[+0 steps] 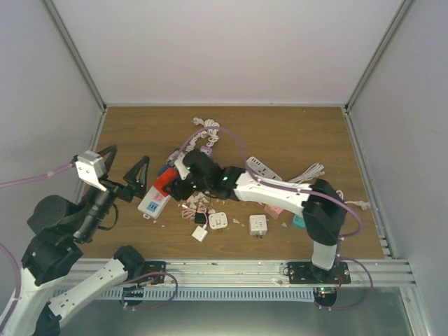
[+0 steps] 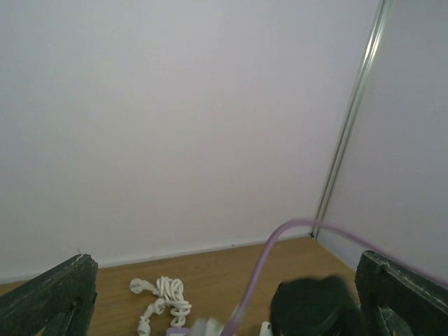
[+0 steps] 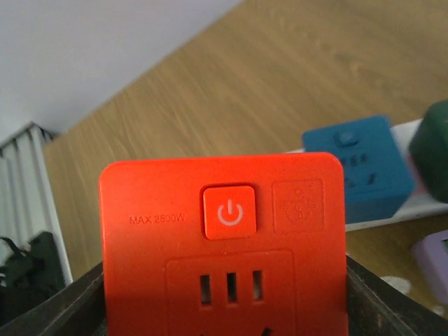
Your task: Insert the plug
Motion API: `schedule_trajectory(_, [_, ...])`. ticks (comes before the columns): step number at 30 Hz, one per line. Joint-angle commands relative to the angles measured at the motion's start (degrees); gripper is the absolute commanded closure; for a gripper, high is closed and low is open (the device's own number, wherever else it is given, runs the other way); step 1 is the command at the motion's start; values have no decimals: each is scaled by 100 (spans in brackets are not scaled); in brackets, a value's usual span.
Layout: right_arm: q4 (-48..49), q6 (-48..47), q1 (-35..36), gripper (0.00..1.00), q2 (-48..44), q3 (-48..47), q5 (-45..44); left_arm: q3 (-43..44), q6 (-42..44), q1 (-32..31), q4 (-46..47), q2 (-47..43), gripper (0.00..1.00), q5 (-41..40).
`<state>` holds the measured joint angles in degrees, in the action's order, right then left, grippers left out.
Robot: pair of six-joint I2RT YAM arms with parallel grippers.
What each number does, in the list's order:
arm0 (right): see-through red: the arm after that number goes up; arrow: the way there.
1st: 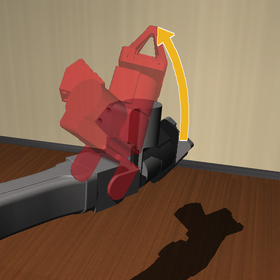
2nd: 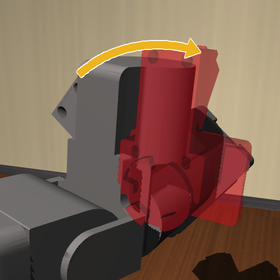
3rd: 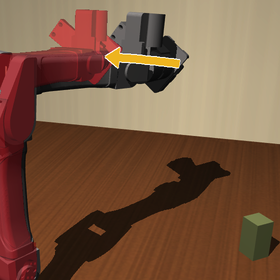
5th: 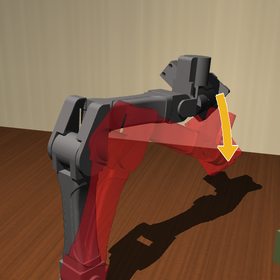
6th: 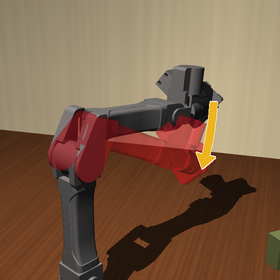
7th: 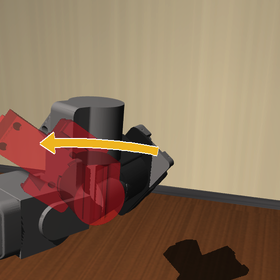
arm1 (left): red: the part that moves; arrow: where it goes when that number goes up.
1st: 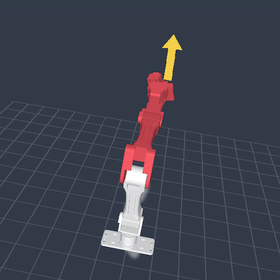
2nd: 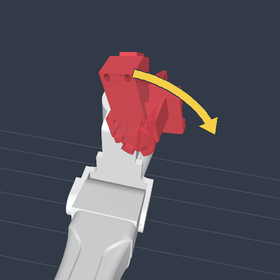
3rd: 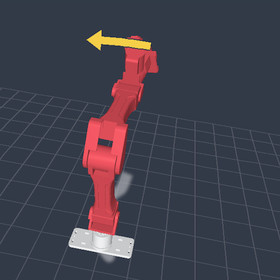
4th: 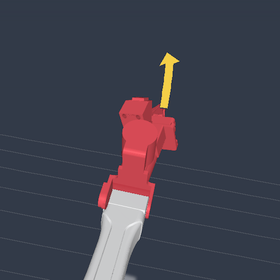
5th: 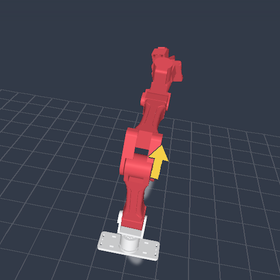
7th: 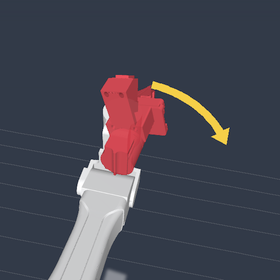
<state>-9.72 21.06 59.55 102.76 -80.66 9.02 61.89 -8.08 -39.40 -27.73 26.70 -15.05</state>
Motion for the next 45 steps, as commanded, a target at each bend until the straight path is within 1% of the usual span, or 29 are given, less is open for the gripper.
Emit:
schedule_trajectory(1, [-827, -528, 326, 72, 671, -798, -451, 647, 112, 11, -550, 103, 1, -195])
schedule_trajectory(4, [-1149, -627, 441, 72, 1101, -1310, -643, 986, 66, 11, -833, 134, 1, -334])
schedule_trajectory(6, [-1302, -688, 492, 71, 1335, -1546, -730, 1028, 76, 11, -892, 74, 1, -349])
schedule_trajectory(16, [-1963, -769, 531, 69, 2133, -2425, -893, 732, -4, 7, -769, -195, 1, -432])
schedule_trajectory(18, [-2149, -763, 532, 69, 2278, -2602, -893, 575, -14, 7, -552, -326, 1, -444])
schedule_trajectory(22, [-2224, -789, 537, 68, 2383, -2702, -893, 342, 33, 5, -219, -548, 1, -428])
schedule_trajectory(38, [-2391, -1010, 533, 66, 2836, -3147, -893, 384, -75, 2, -98, -423, 1, -394])
schedule_trajectory(45, [-2456, -958, 531, 66, 2934, -3188, -1335, 351, -82, 3, -97, -403, 1, -398])
